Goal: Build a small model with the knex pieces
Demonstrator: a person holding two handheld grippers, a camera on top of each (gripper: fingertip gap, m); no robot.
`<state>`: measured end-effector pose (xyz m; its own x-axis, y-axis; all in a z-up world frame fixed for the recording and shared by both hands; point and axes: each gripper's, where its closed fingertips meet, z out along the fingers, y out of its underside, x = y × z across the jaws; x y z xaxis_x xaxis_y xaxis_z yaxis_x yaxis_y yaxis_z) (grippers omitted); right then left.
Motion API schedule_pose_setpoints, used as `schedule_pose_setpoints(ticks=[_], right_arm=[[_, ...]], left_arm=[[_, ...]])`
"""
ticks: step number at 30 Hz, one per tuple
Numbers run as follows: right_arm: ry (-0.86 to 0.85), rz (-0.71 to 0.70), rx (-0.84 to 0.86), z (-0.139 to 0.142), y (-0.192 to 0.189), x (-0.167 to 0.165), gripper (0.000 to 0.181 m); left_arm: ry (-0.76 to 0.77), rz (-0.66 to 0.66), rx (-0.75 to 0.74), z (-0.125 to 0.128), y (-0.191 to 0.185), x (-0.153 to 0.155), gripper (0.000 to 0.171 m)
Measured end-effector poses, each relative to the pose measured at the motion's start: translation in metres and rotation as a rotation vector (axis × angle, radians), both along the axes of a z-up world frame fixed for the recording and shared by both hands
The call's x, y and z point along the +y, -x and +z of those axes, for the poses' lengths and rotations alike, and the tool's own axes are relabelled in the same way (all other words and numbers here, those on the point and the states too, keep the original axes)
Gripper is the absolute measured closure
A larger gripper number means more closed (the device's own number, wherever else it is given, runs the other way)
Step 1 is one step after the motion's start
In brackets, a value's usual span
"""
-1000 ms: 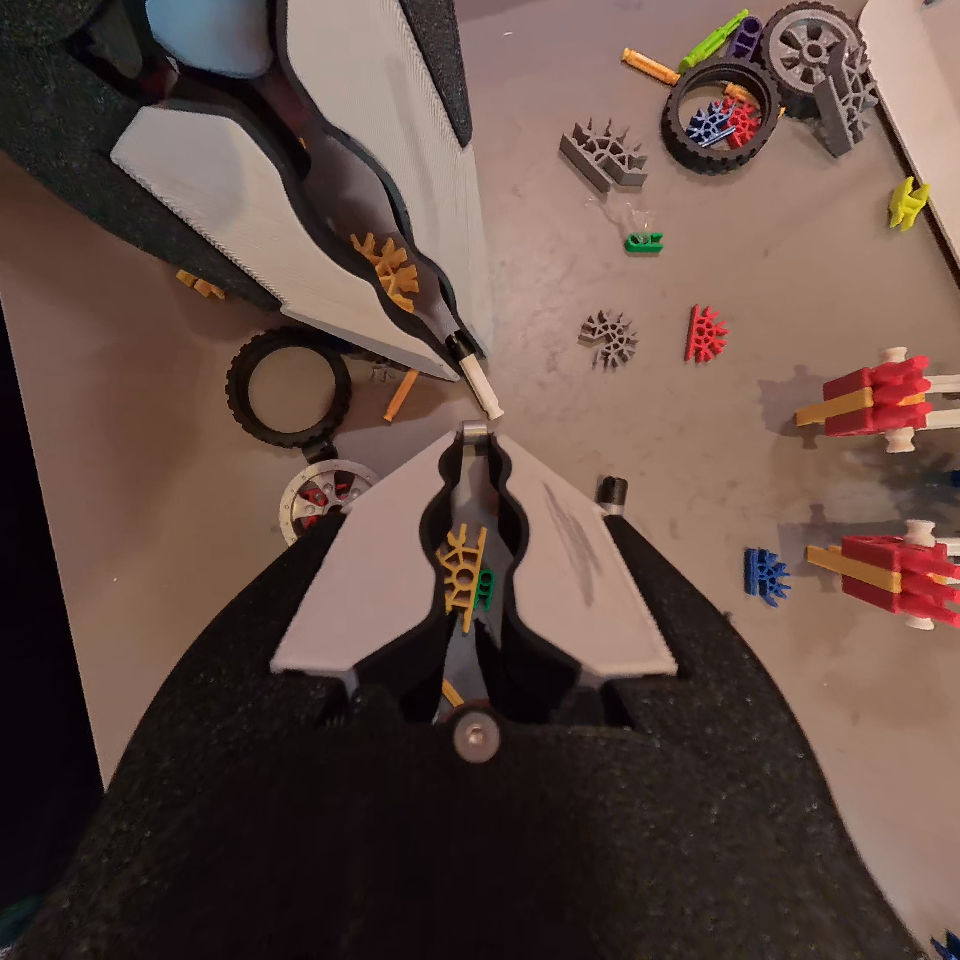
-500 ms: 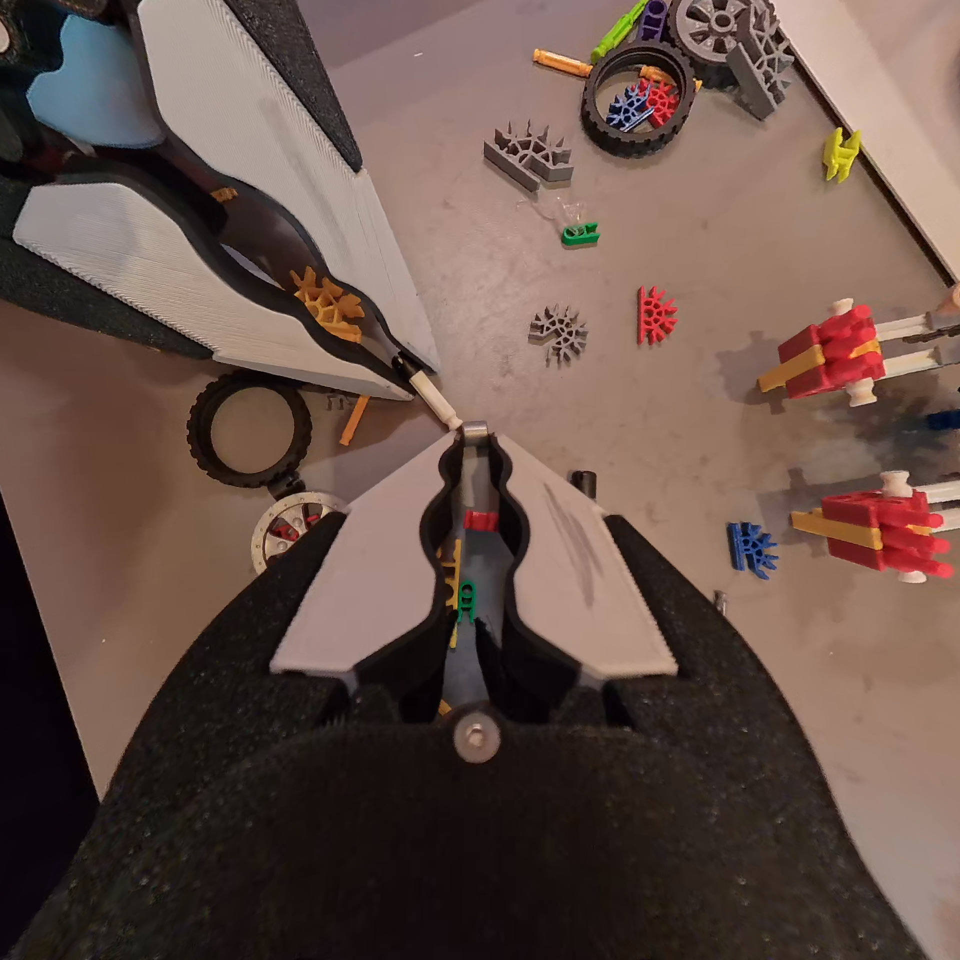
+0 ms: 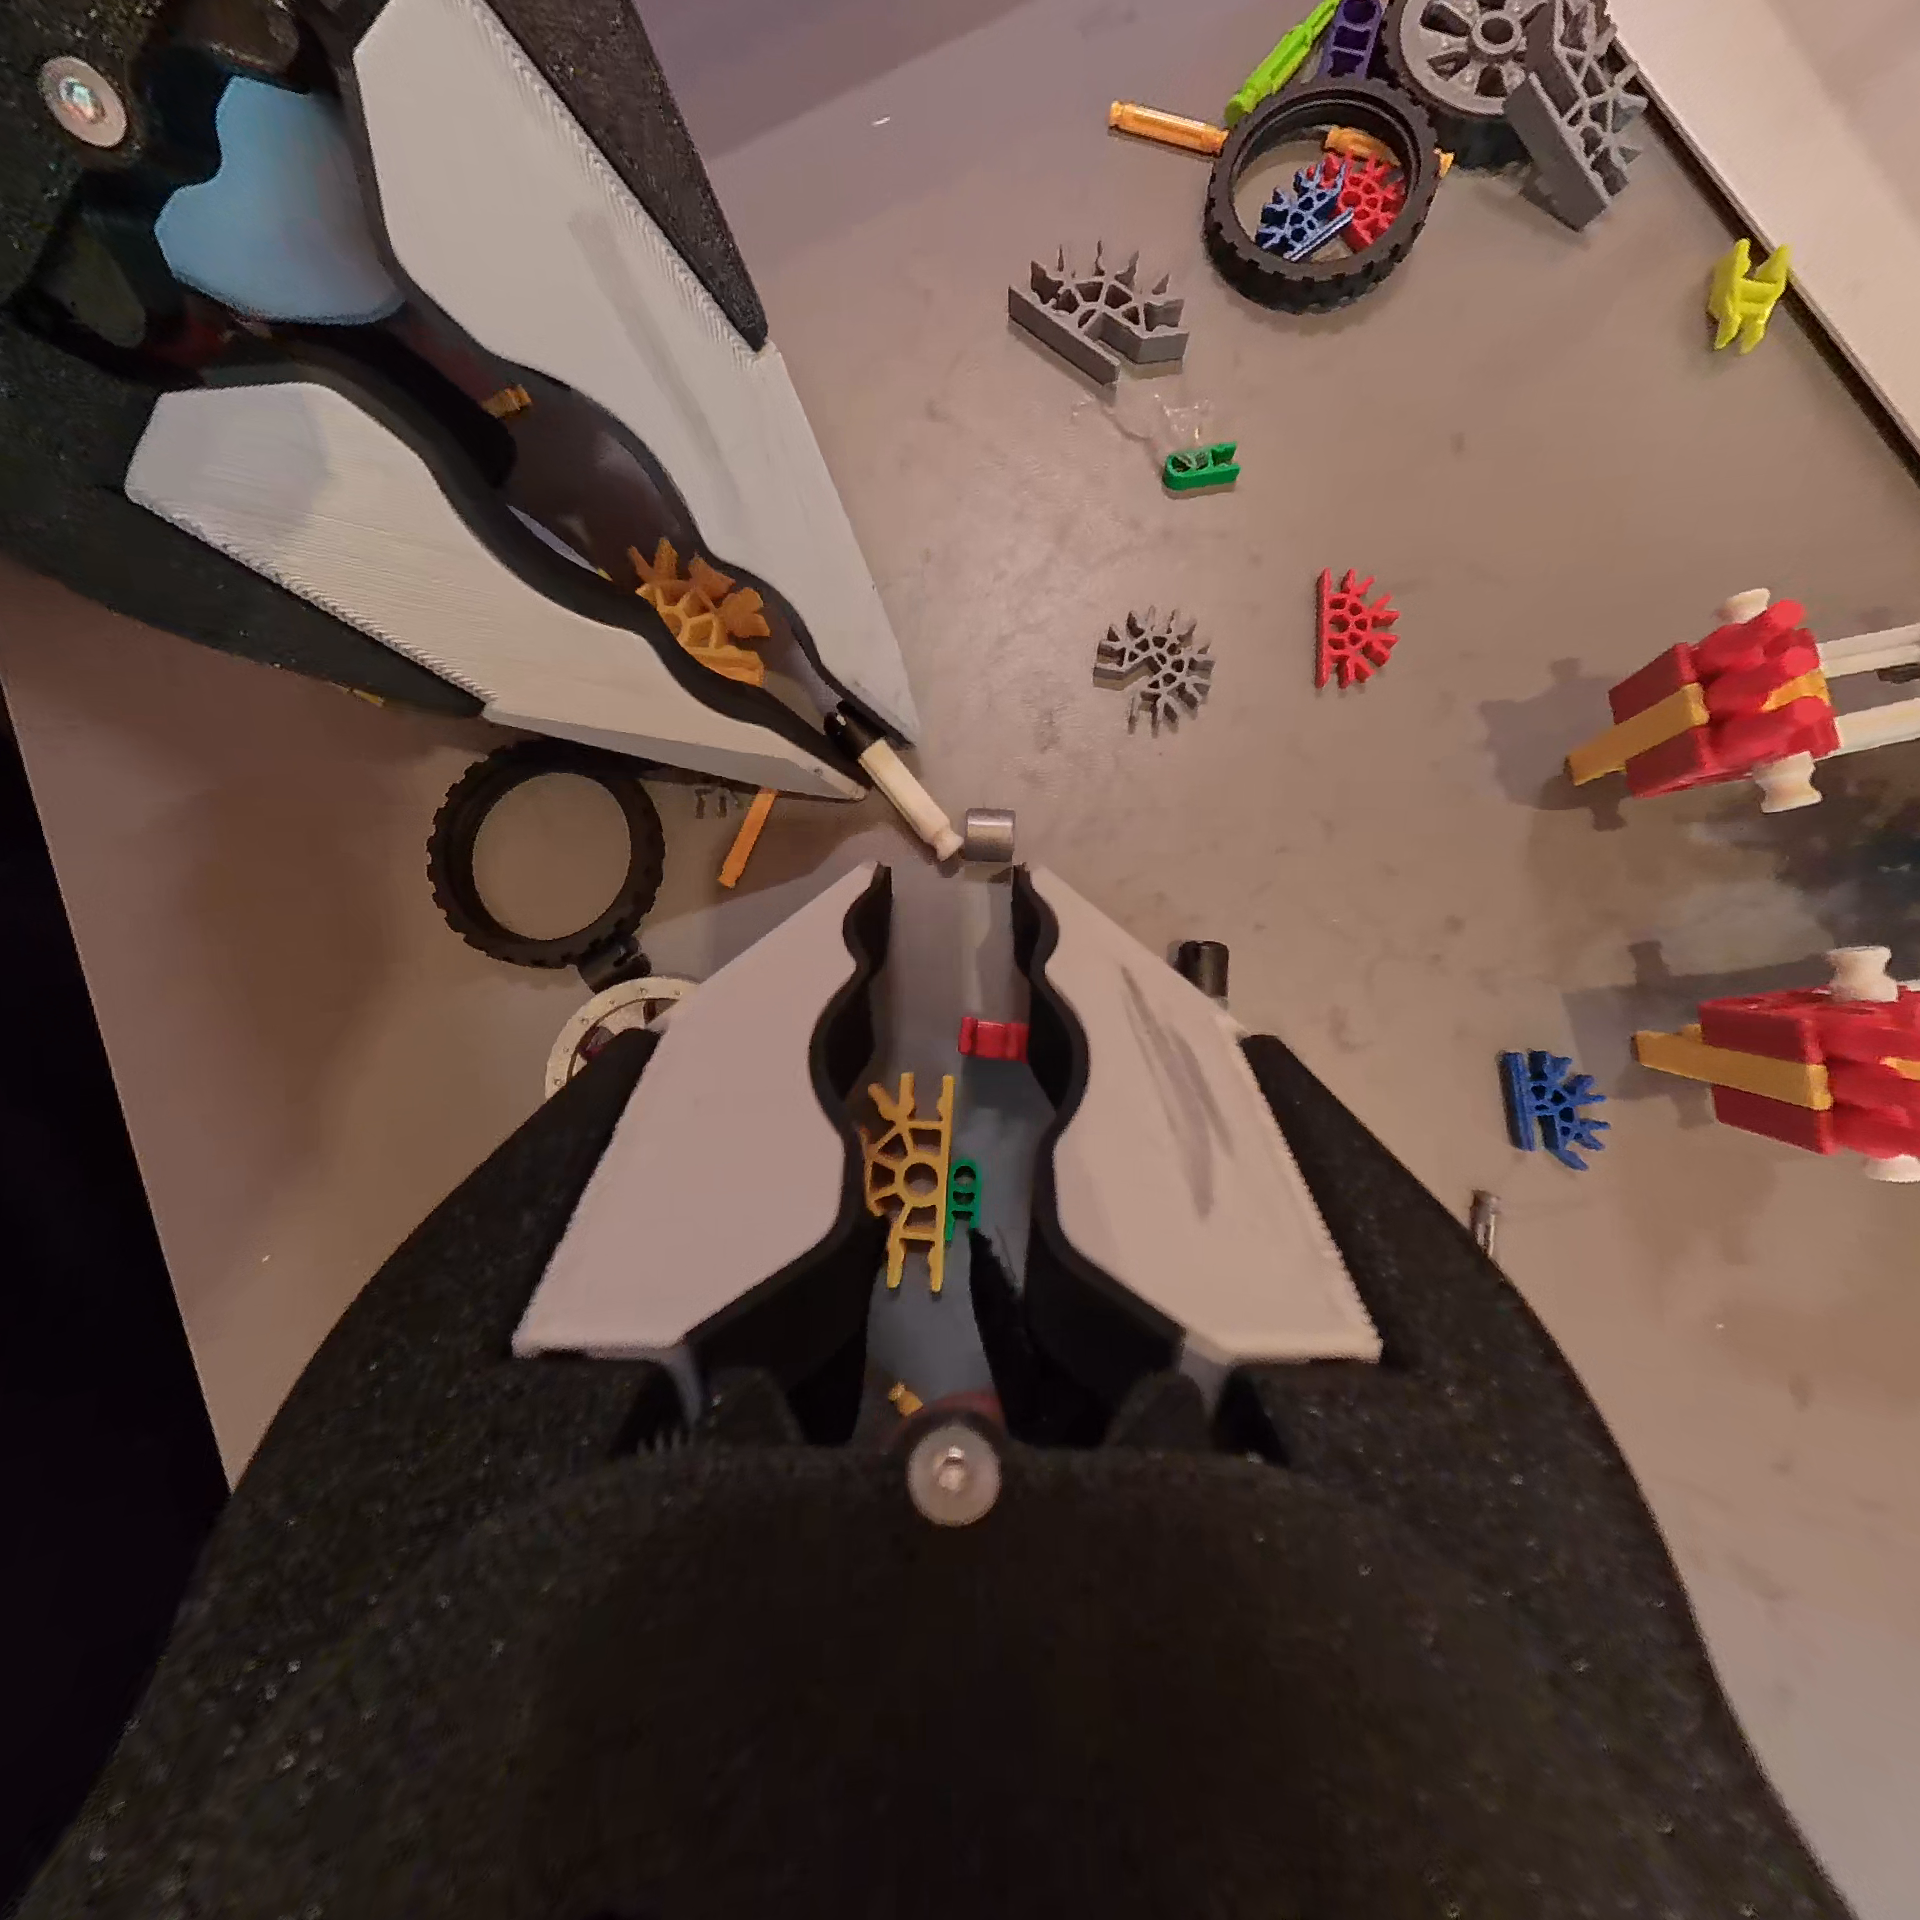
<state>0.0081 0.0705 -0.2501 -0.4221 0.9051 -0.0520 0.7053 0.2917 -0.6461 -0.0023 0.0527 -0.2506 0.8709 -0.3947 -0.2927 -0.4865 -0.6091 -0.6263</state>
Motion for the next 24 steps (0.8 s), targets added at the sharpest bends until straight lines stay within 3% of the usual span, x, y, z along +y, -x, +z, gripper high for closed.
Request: schedule_pose_setpoints(ticks=[24], right_arm=[[-0.023, 0.072, 0.007, 0.000, -0.001, -0.010, 0.158]], left_arm=[[0.006, 0.032, -0.014, 0.000, 0.005, 0.002, 0.165]])
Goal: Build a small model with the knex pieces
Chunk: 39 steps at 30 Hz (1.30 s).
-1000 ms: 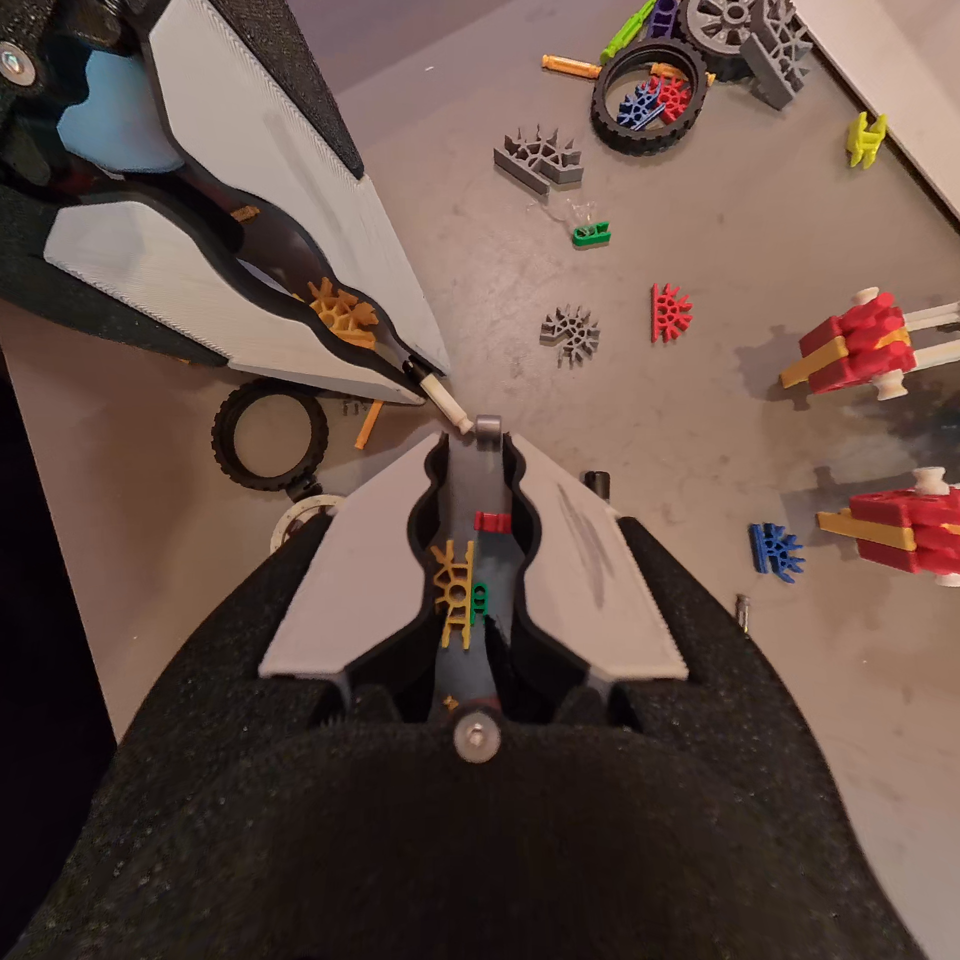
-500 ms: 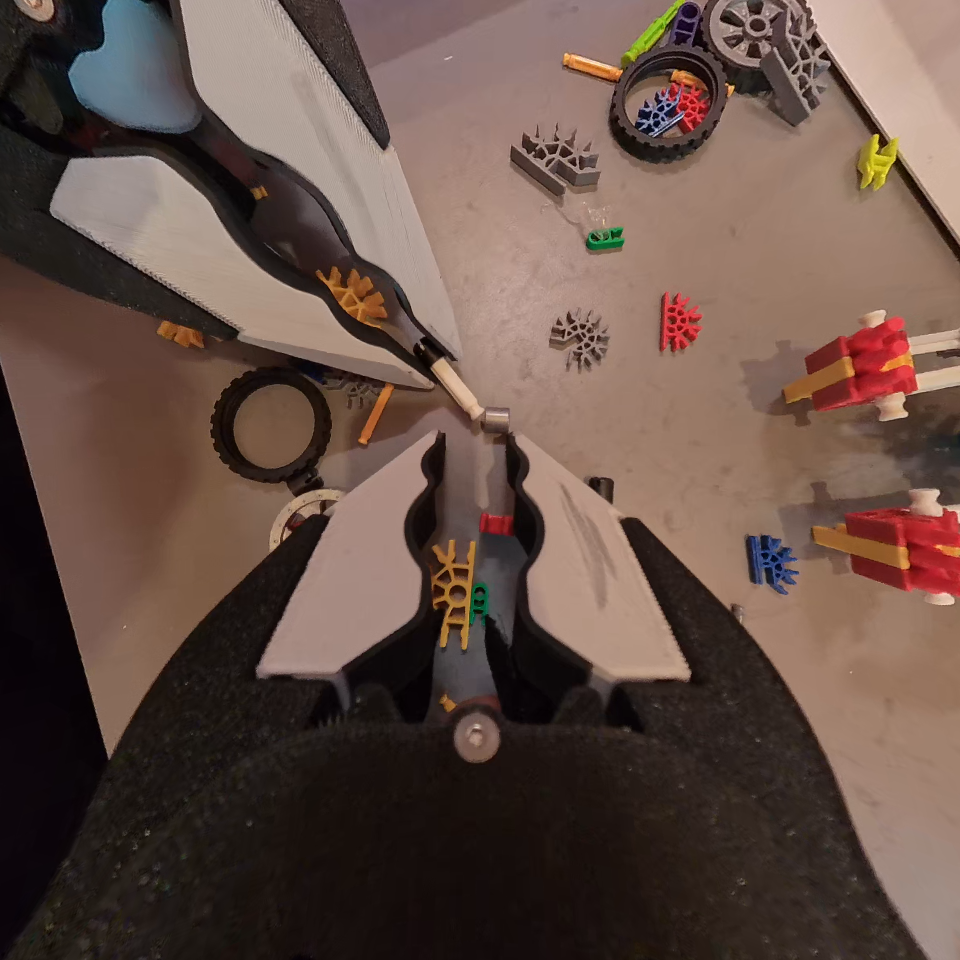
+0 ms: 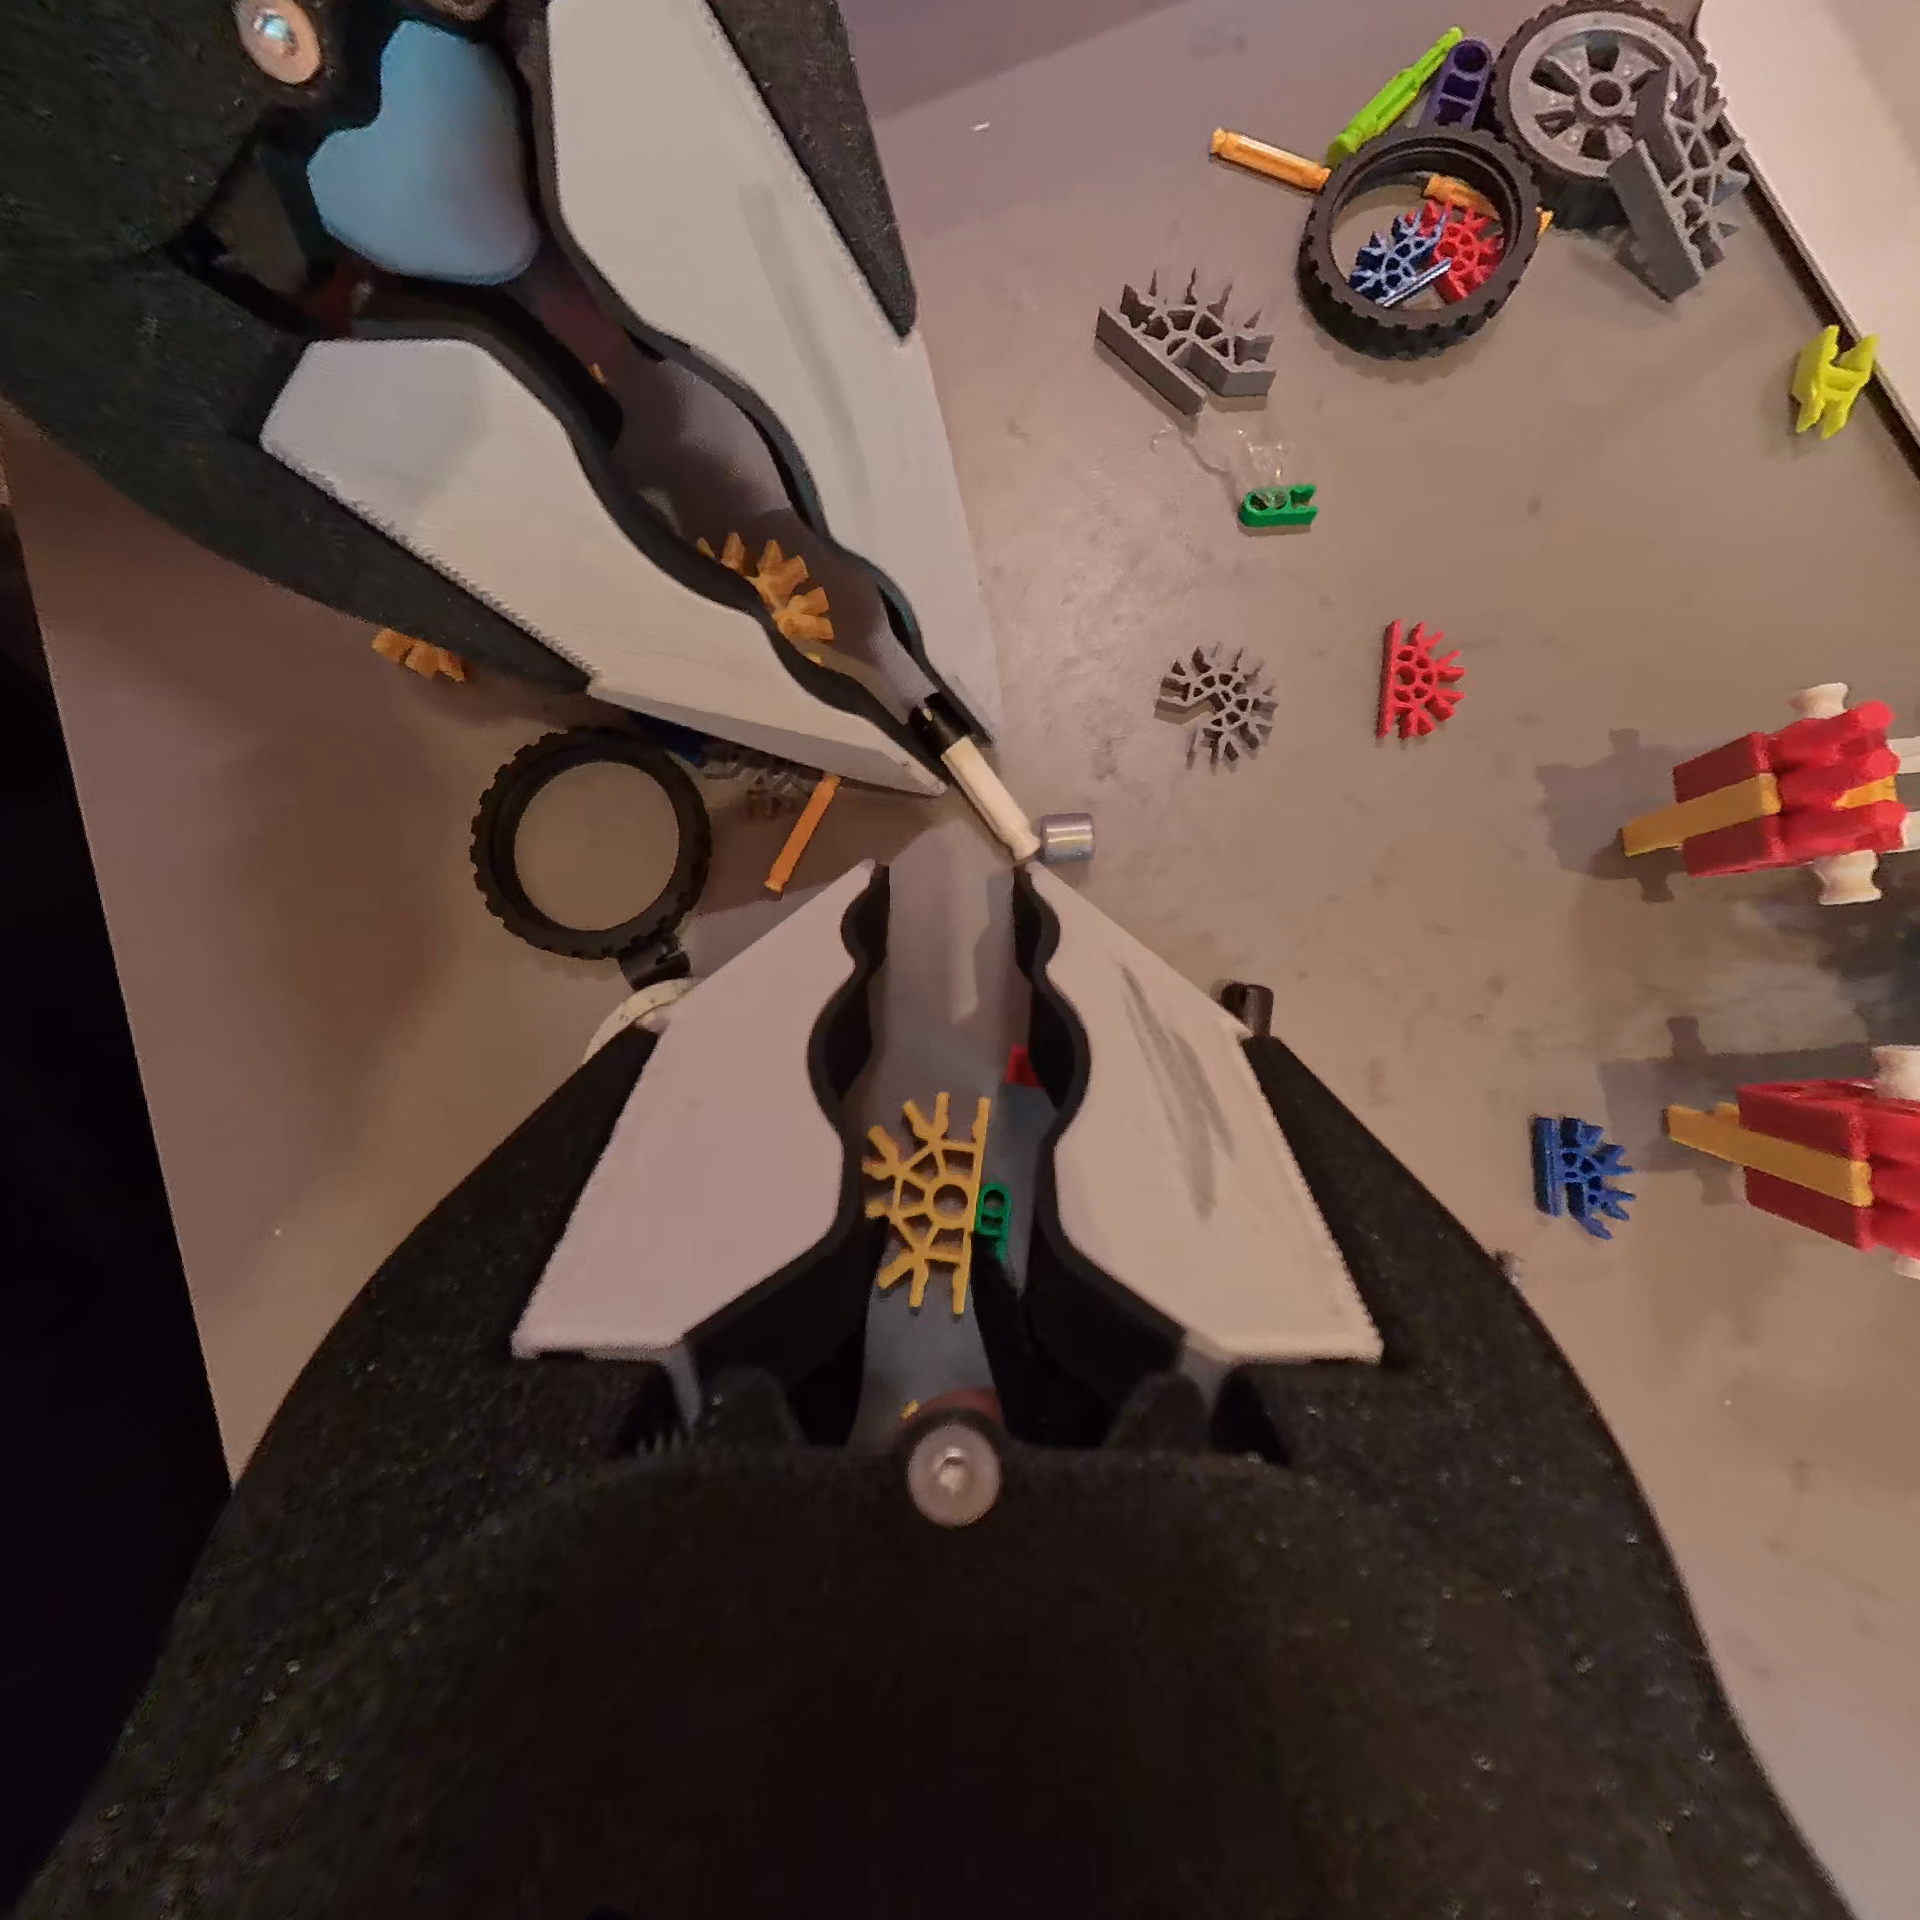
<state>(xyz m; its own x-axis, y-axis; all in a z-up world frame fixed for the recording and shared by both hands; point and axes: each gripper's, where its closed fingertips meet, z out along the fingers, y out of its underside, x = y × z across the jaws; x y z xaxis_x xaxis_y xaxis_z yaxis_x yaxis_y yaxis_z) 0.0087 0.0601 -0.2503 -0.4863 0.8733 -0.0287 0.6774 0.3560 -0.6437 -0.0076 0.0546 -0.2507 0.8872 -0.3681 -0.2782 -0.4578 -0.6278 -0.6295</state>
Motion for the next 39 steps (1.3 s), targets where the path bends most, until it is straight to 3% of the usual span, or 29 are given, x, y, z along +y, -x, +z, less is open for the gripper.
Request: schedule_pose_setpoints(ticks=[5, 9, 30, 39], right_arm=[[-0.010, -0.025, 0.023, 0.010, 0.004, 0.013, 0.153], [-0.027, 0.023, -0.016, 0.000, 0.004, 0.009, 0.148], [-0.011, 0.004, -0.016, 0.000, -0.002, 0.001, 0.147], [-0.012, -0.025, 0.015, 0.005, -0.002, 0.008, 0.146]], left_arm=[[0.004, -0.001, 0.005, 0.000, 0.000, -0.001, 0.165], [0.001, 0.010, 0.001, 0.000, 0.002, 0.000, 0.165], [-0.010, 0.030, -0.003, 0.001, 0.001, 0.004, 0.165], [-0.017, -0.024, -0.001, 0.001, -0.004, 0.005, 0.165]])
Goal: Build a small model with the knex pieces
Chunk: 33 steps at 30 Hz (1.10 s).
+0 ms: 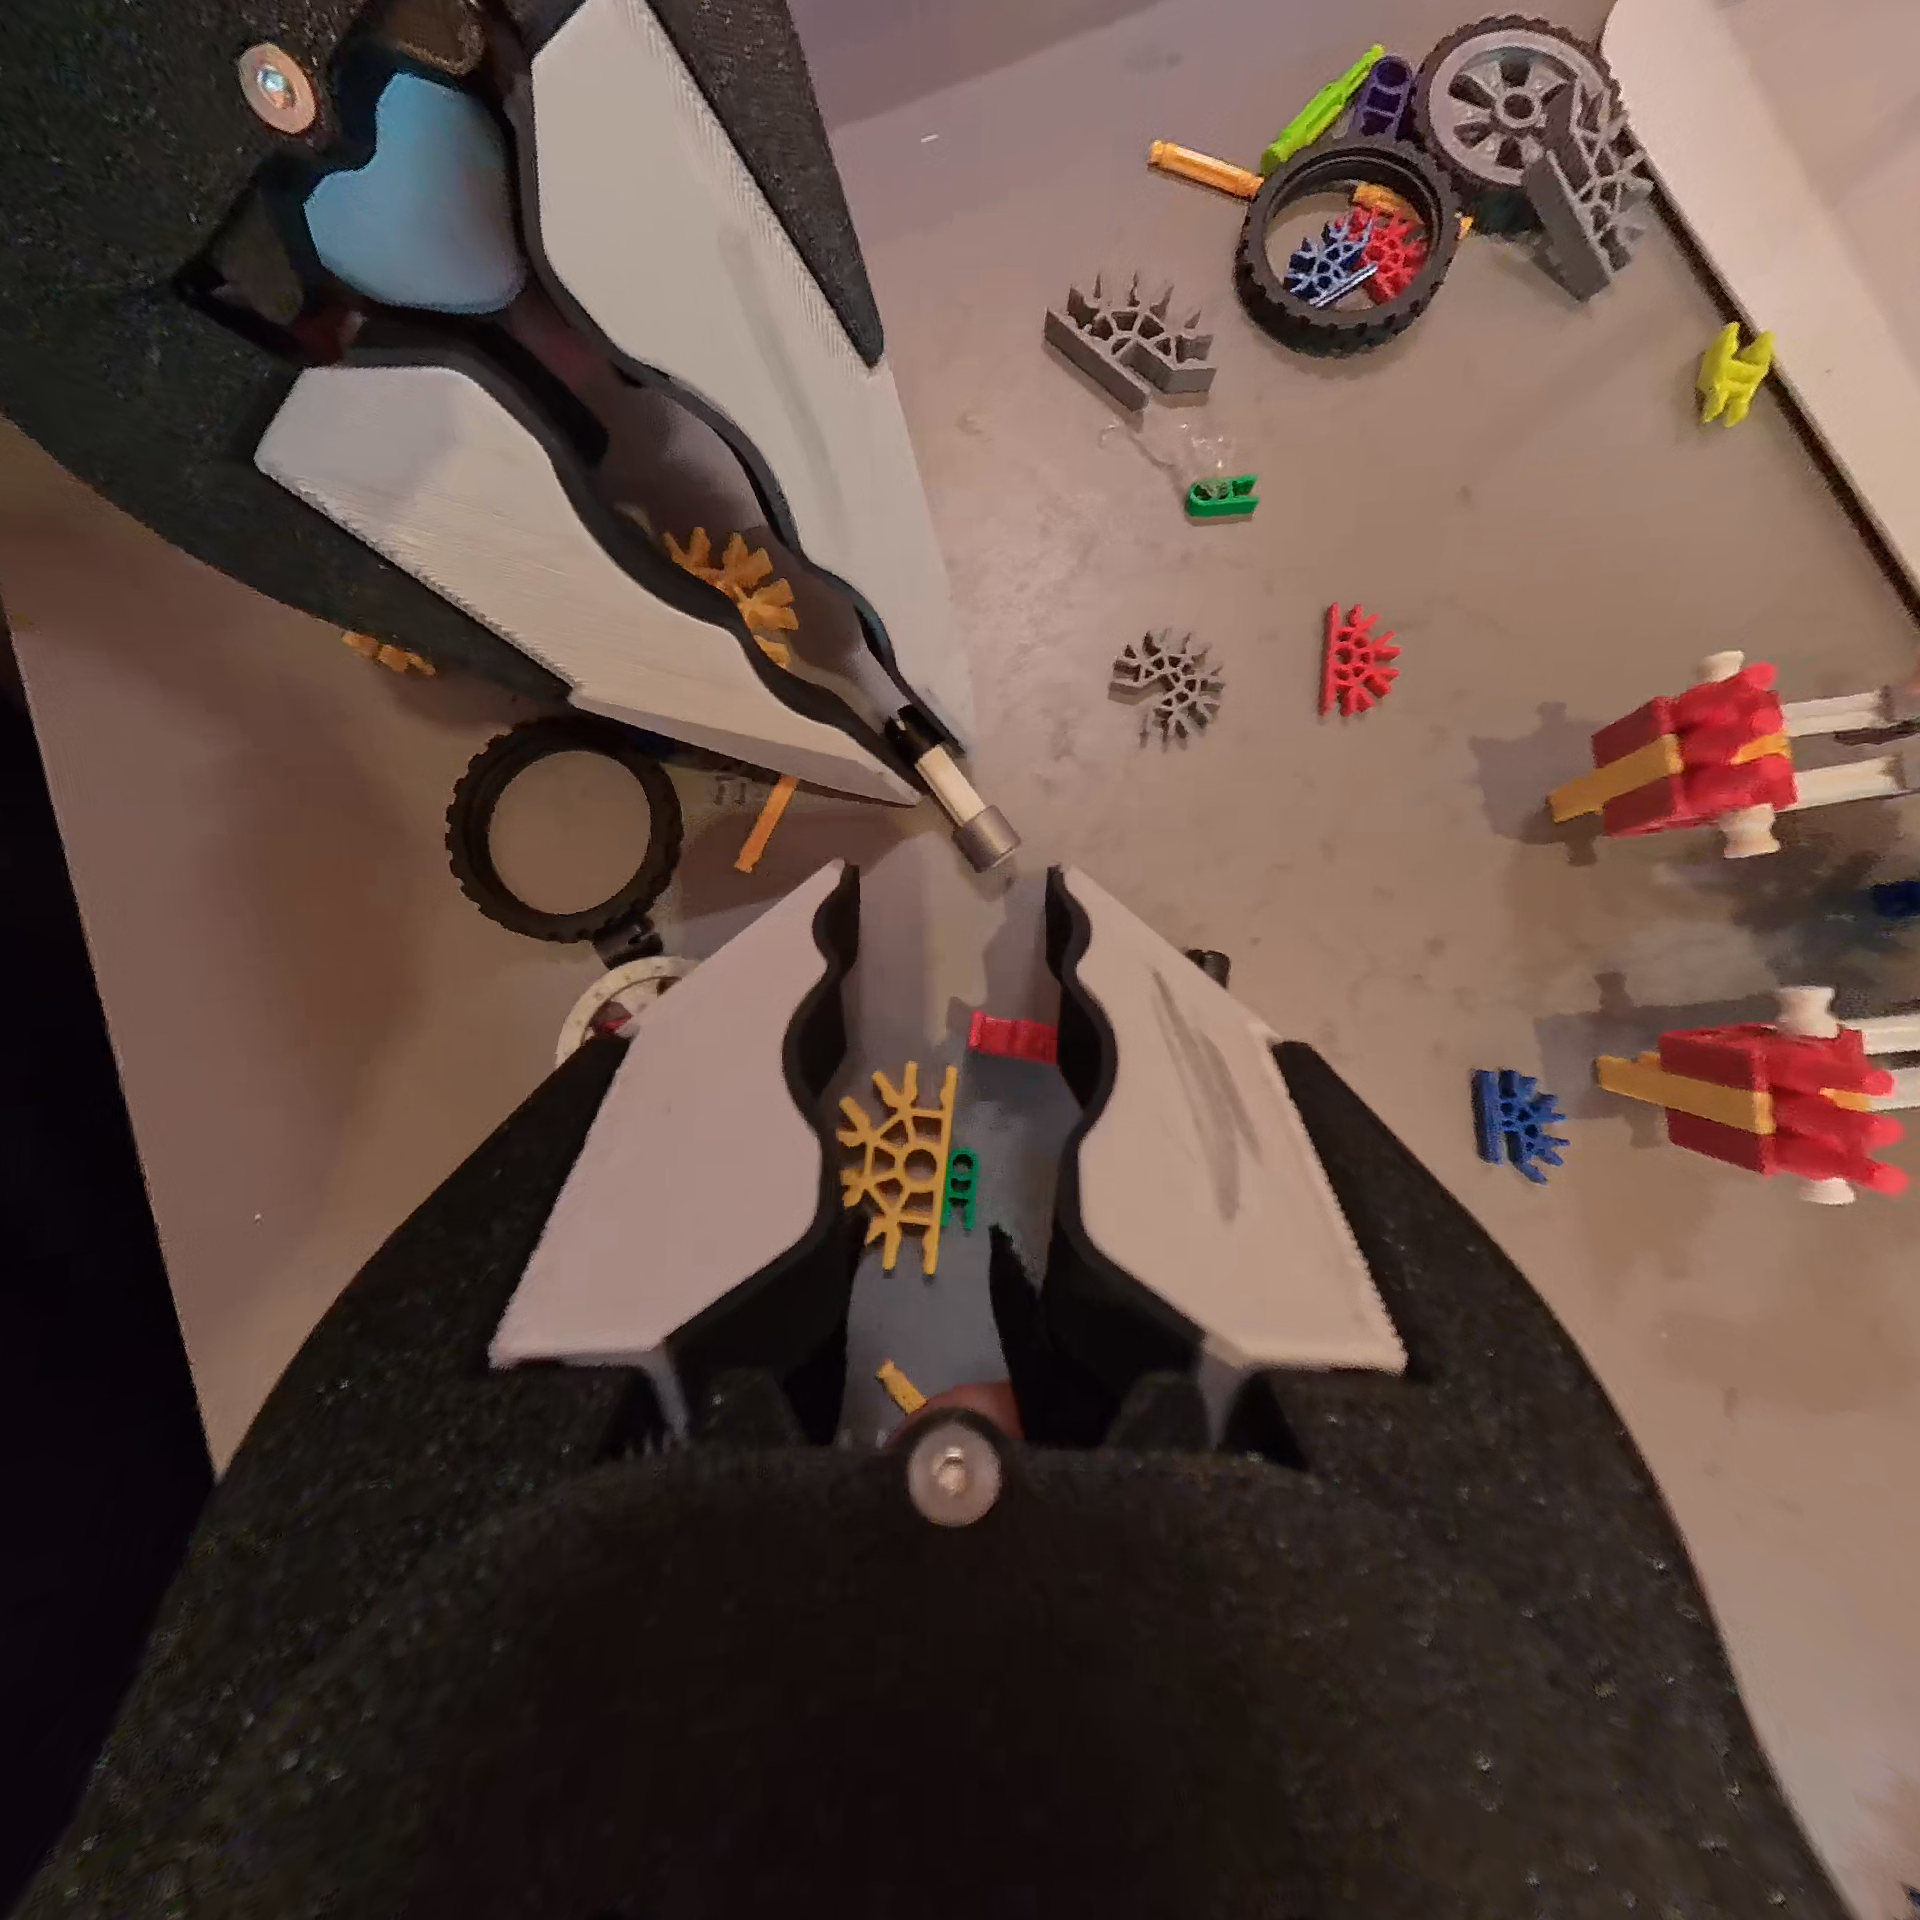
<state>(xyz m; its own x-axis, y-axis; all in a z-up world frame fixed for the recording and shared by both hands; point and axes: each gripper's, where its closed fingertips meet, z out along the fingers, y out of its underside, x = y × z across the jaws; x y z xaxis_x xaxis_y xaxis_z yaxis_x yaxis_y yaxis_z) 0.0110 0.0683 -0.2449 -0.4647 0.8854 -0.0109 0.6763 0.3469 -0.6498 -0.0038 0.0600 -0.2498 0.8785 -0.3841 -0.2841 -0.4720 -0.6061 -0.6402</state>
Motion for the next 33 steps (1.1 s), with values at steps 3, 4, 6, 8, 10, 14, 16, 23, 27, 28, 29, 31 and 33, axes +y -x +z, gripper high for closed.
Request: schedule_pose_setpoints(ticks=[3, 4, 6, 8, 10, 14, 16, 23, 27, 28, 29, 31, 33], right_arm=[[-0.063, 0.024, 0.024, -0.002, 0.003, 0.003, 0.153], [-0.081, 0.034, 0.021, -0.004, 0.003, 0.003, 0.158], [-0.106, 0.048, 0.023, -0.006, 0.005, 0.003, 0.169], [-0.108, 0.063, 0.025, -0.007, 0.007, 0.001, 0.170], [-0.132, 0.076, 0.031, -0.006, 0.007, 0.001, 0.171], [-0.183, 0.127, 0.048, -0.005, 0.005, -0.002, 0.171], [-0.195, 0.128, 0.036, -0.006, 0.004, 0.000, 0.171], [-0.138, 0.111, 0.038, -0.003, 0.000, 0.001, 0.172], [-0.138, 0.106, 0.043, -0.002, 0.001, -0.001, 0.171], [-0.135, 0.093, 0.045, 0.000, 0.000, 0.001, 0.163], [-0.124, 0.076, 0.051, 0.004, -0.001, 0.004, 0.154], [-0.094, 0.053, 0.073, 0.014, -0.008, 0.010, 0.154], [-0.072, 0.033, 0.085, 0.021, -0.019, 0.017, 0.154]], left_arm=[[0.001, -0.030, 0.002, 0.000, -0.002, -0.001, 0.165], [-0.001, -0.045, 0.010, 0.000, -0.002, -0.001, 0.165], [0.004, -0.069, 0.020, -0.001, -0.002, -0.001, 0.165], [0.005, -0.097, 0.027, -0.001, -0.004, -0.001, 0.165], [0.007, -0.116, 0.028, -0.001, -0.004, 0.000, 0.165], [0.001, -0.170, 0.044, -0.001, -0.009, 0.003, 0.165], [-0.003, -0.181, 0.048, 0.000, -0.010, 0.005, 0.165], [-0.004, -0.160, 0.059, 0.001, -0.008, 0.003, 0.164], [0.011, -0.185, 0.069, -0.001, -0.013, 0.005, 0.165], [0.012, -0.191, 0.078, 0.000, -0.012, 0.006, 0.165], [0.015, -0.192, 0.075, -0.001, -0.011, 0.006, 0.165], [0.012, -0.193, 0.070, 0.000, -0.010, 0.007, 0.165], [0.018, -0.203, 0.066, 0.000, -0.011, 0.006, 0.165]])
